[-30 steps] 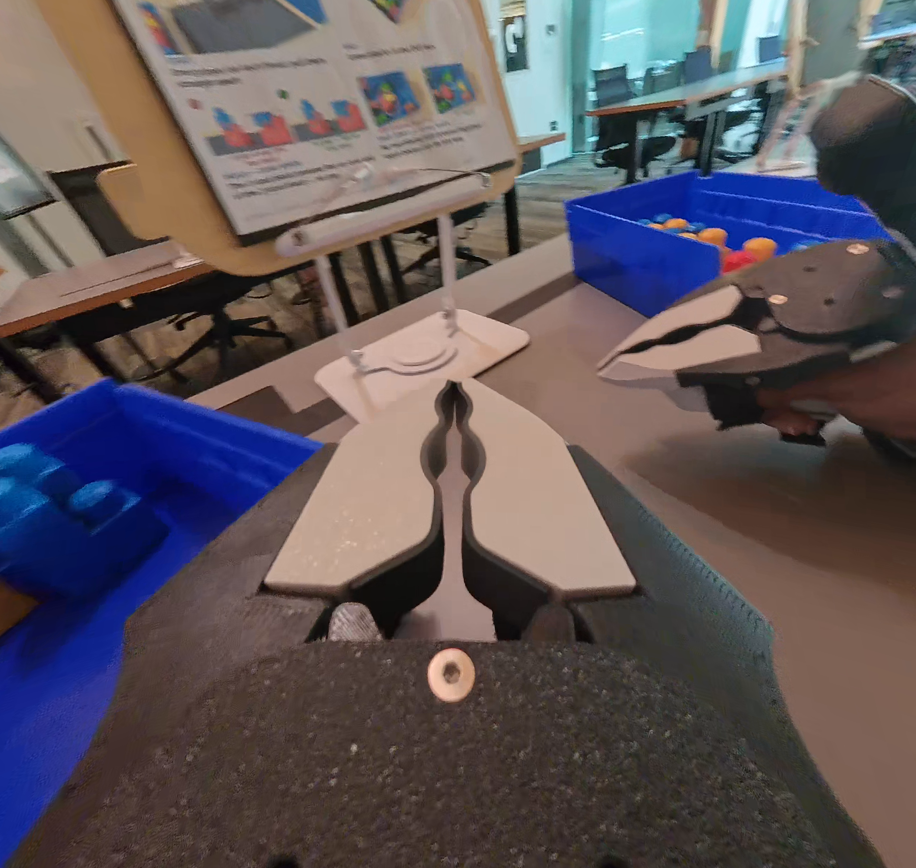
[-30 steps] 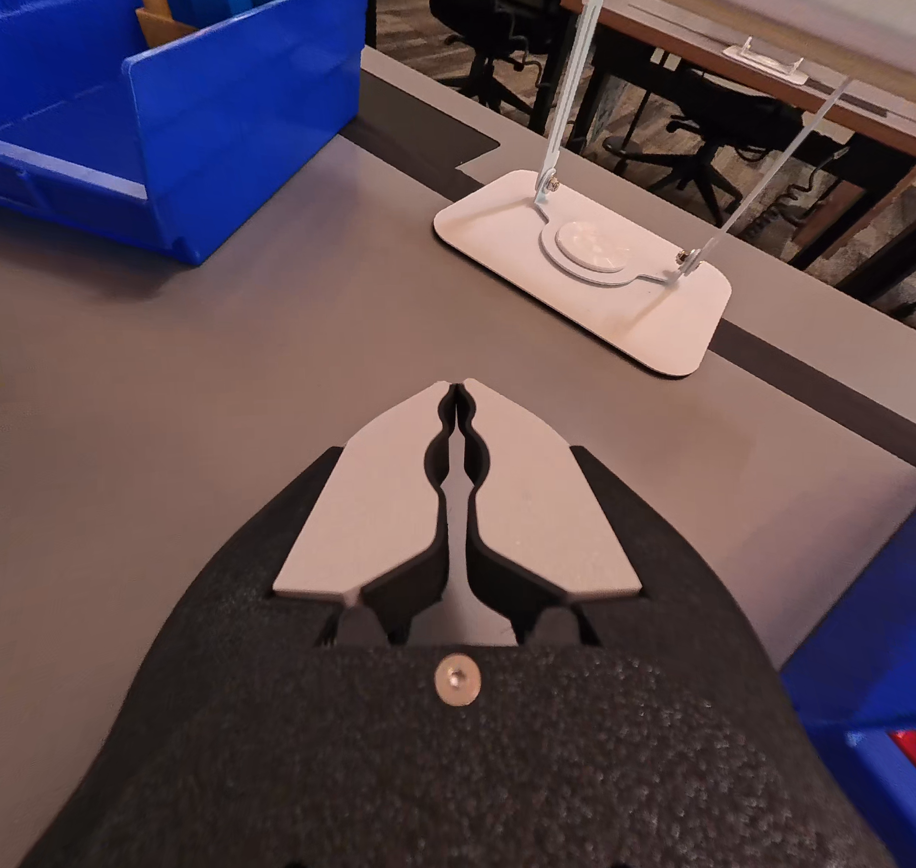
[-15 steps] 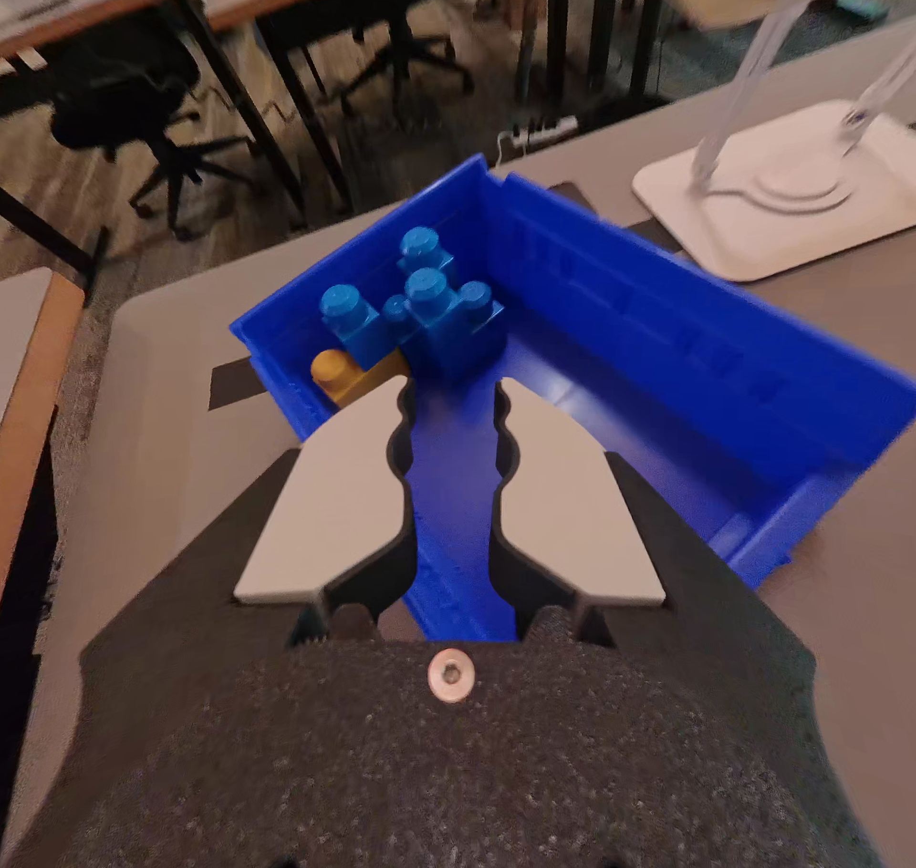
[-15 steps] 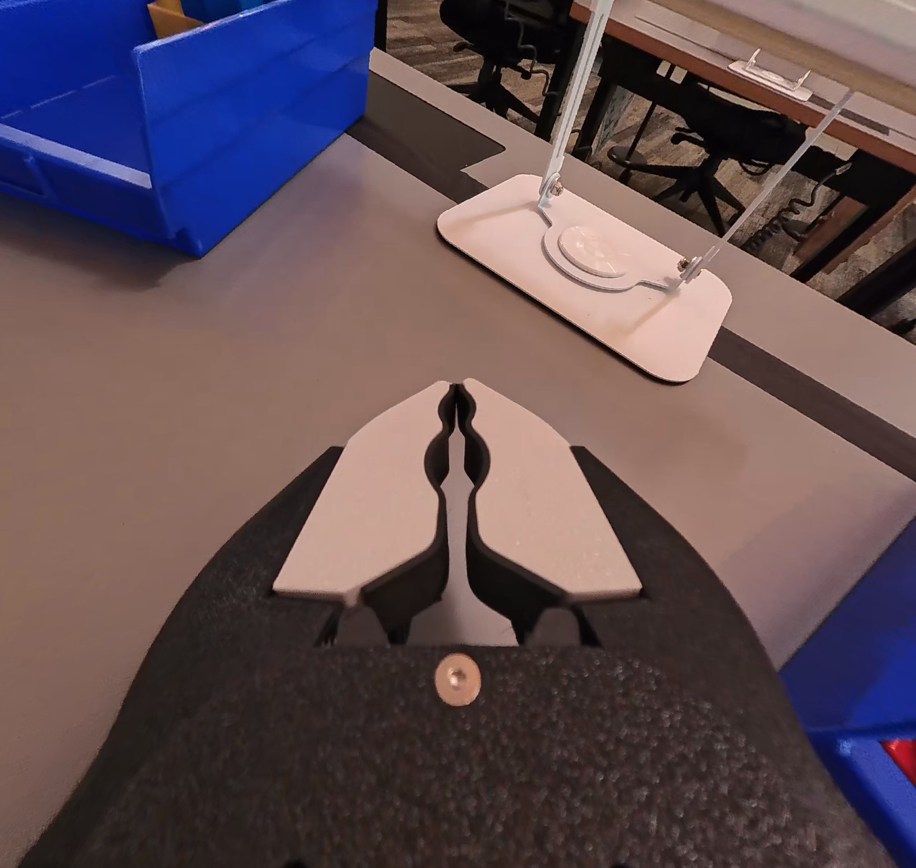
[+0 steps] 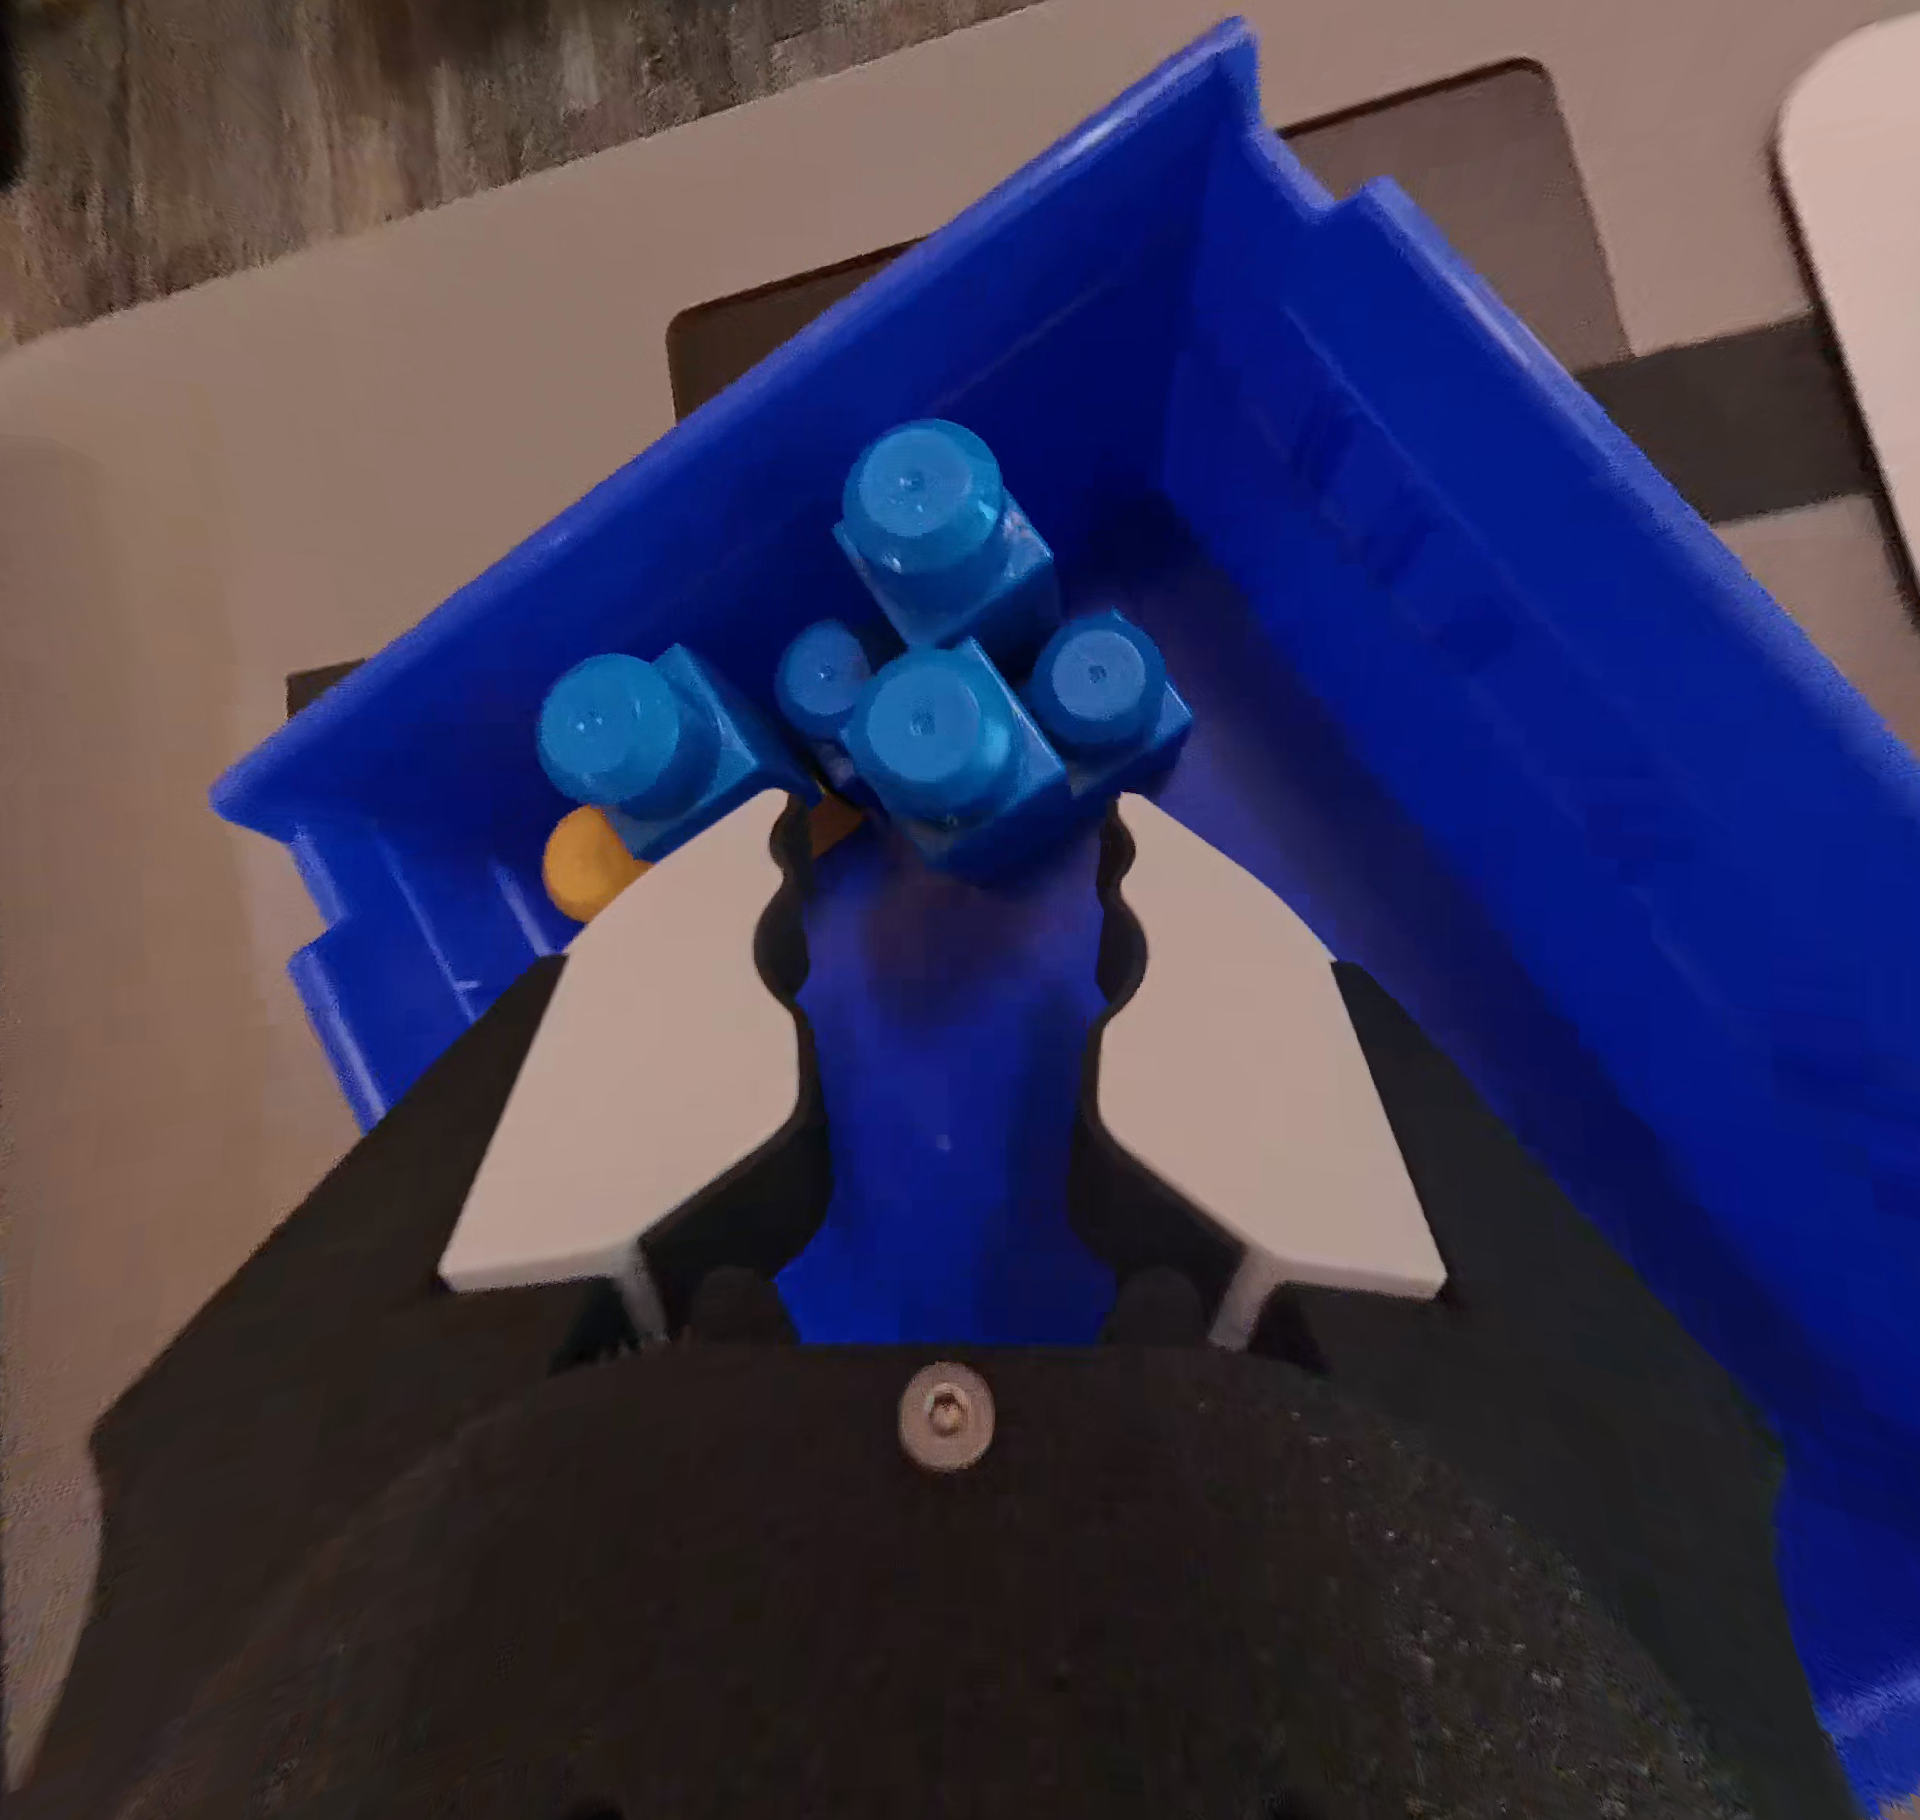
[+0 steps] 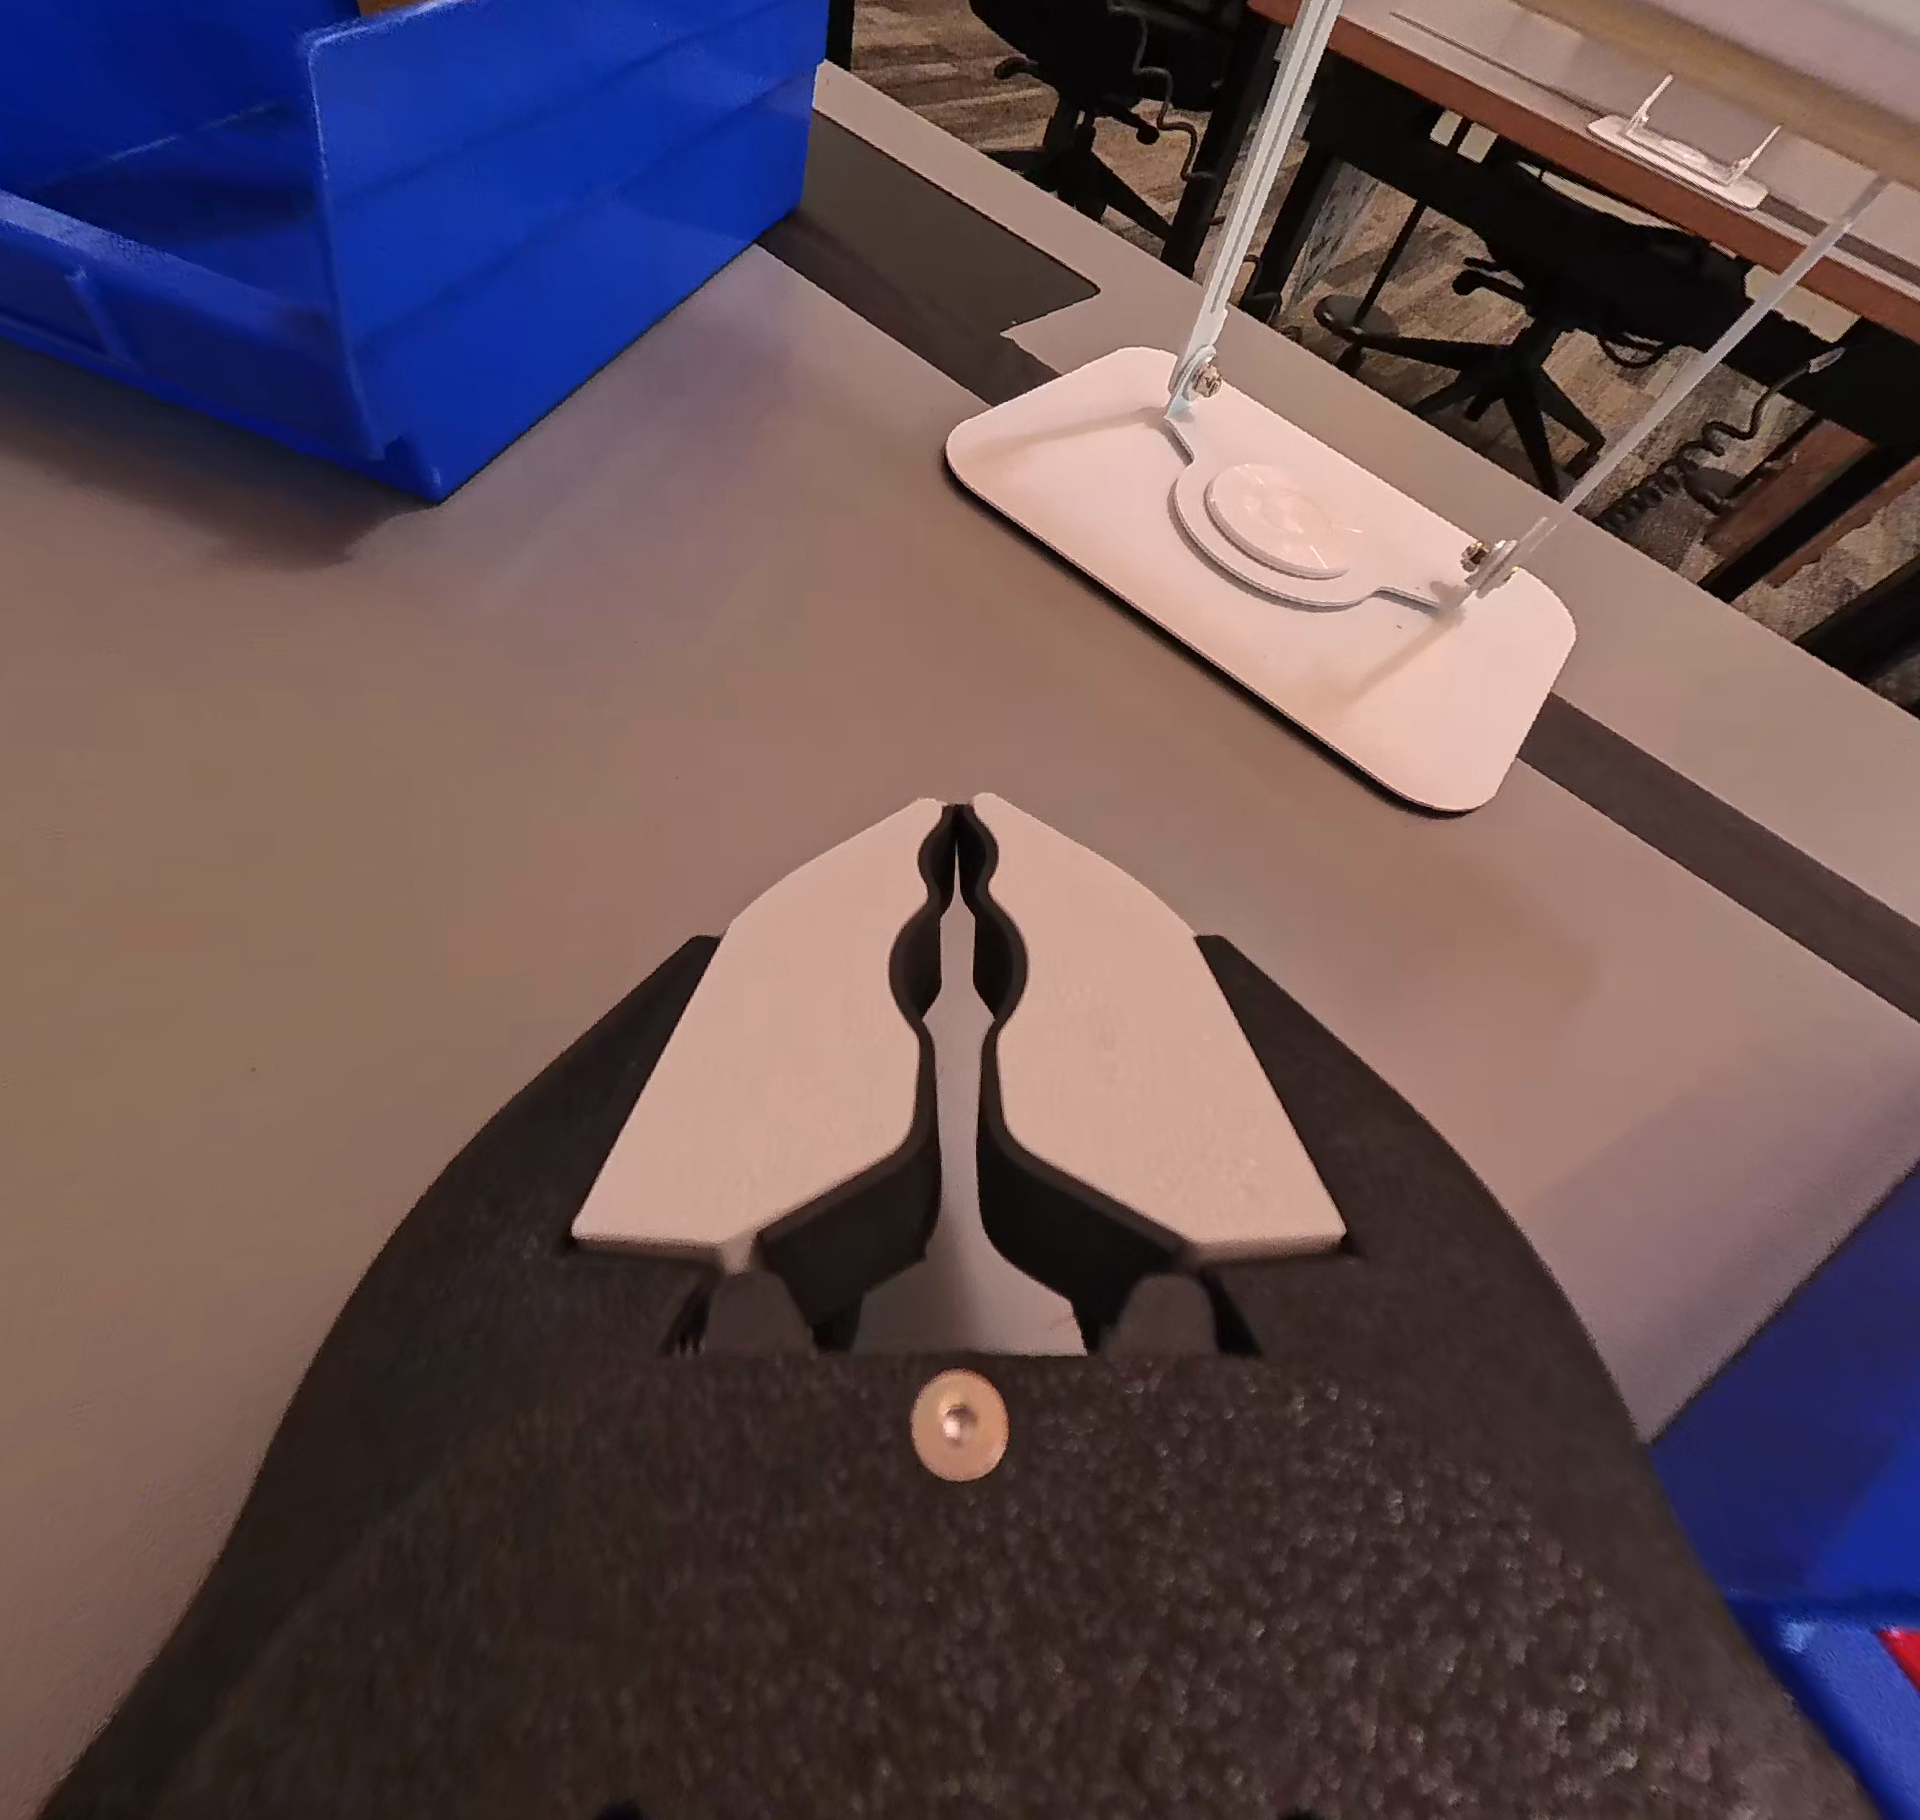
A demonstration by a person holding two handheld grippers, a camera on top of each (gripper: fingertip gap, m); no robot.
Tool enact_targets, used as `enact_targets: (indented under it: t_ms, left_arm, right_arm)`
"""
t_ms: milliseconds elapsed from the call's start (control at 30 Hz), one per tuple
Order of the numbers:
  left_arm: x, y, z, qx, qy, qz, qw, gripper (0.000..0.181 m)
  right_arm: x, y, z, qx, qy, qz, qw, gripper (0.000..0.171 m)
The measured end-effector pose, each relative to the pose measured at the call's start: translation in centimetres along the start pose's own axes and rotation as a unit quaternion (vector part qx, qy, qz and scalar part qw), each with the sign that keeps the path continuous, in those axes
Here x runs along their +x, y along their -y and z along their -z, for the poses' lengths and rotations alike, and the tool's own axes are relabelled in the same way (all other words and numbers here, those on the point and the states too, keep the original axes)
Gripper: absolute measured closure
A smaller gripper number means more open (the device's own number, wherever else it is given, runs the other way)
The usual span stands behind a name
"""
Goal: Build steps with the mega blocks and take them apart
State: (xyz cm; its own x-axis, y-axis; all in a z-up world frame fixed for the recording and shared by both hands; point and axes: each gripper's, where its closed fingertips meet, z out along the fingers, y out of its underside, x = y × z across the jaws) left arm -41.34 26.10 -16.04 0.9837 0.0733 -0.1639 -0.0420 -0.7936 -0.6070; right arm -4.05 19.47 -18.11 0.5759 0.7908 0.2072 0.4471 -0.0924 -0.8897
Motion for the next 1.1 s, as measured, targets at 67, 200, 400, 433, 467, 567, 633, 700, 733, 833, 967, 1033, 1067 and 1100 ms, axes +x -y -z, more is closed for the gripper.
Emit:
enact_targets:
  t_ms: [67, 200, 400, 433, 467, 567, 633, 700, 733, 833, 967, 1033, 1067, 1100]
  left_arm:
    - [0.0, 0.1, -1.3, 0.000, -0.001, 0.040, 0.999, 0.125]
    - [0.3, 0.7, -2.6, 0.029, -0.021, 0.103, 0.994, 0.133]
    - [-0.1, 0.5, -2.0, 0.045, -0.007, 0.083, 0.996, 0.137]
    - [0.0, 0.7, -1.5, 0.051, -0.010, 0.082, 0.995, 0.138]
    - [0.2, 0.9, -0.9, 0.058, -0.014, 0.079, 0.995, 0.137]
    - [0.3, 1.9, 2.1, 0.087, -0.001, 0.045, 0.995, 0.138]
    - [0.8, 3.3, 4.9, 0.125, 0.001, 0.021, 0.992, 0.138]
    - [2.3, 4.7, 8.2, 0.165, -0.016, 0.003, 0.986, 0.139]
    - [3.4, 5.2, 9.8, 0.187, -0.031, -0.005, 0.982, 0.139]
    - [7.8, 6.0, 14.5, 0.242, -0.076, -0.044, 0.966, 0.139]
    - [15.0, 4.5, 18.6, 0.283, -0.140, -0.103, 0.943, 0.139]
    - [18.3, 3.2, 19.6, 0.292, -0.176, -0.121, 0.932, 0.140]
    - [19.8, 2.4, 19.9, 0.292, -0.189, -0.130, 0.928, 0.140]
    - [21.1, 1.7, 19.9, 0.292, -0.200, -0.139, 0.925, 0.140]
  right_arm:
    - [0.0, 0.1, 0.1, 0.002, 0.002, 0.002, 1.000, 0.171]
    - [-0.2, 0.1, 0.0, 0.001, 0.006, 0.003, 1.000, 0.171]
    - [-0.2, 0.1, 0.0, 0.001, 0.008, 0.008, 1.000, 0.171]
    - [-0.2, 0.0, 0.1, 0.000, 0.007, 0.009, 1.000, 0.171]
    - [-0.2, 0.0, 0.0, 0.000, 0.007, 0.009, 1.000, 0.171]
    - [-0.2, 0.0, 0.1, 0.001, 0.005, 0.011, 1.000, 0.171]
    - [-0.2, -0.1, 0.1, -0.001, 0.007, 0.010, 1.000, 0.171]
    - [-0.3, -0.1, 0.1, -0.001, 0.010, 0.007, 1.000, 0.171]
    - [-0.4, 0.0, 0.2, 0.002, 0.011, 0.007, 1.000, 0.171]
    - [-0.6, 0.9, 0.7, 0.026, 0.017, 0.010, 0.999, 0.170]
    - [-1.2, 2.3, 1.6, 0.063, 0.035, 0.015, 0.997, 0.163]
    - [-1.4, 3.1, 2.1, 0.086, 0.041, 0.020, 0.995, 0.158]
    - [-1.6, 3.6, 2.4, 0.097, 0.046, 0.023, 0.994, 0.154]
    - [-1.8, 4.0, 2.6, 0.107, 0.052, 0.025, 0.993, 0.150]
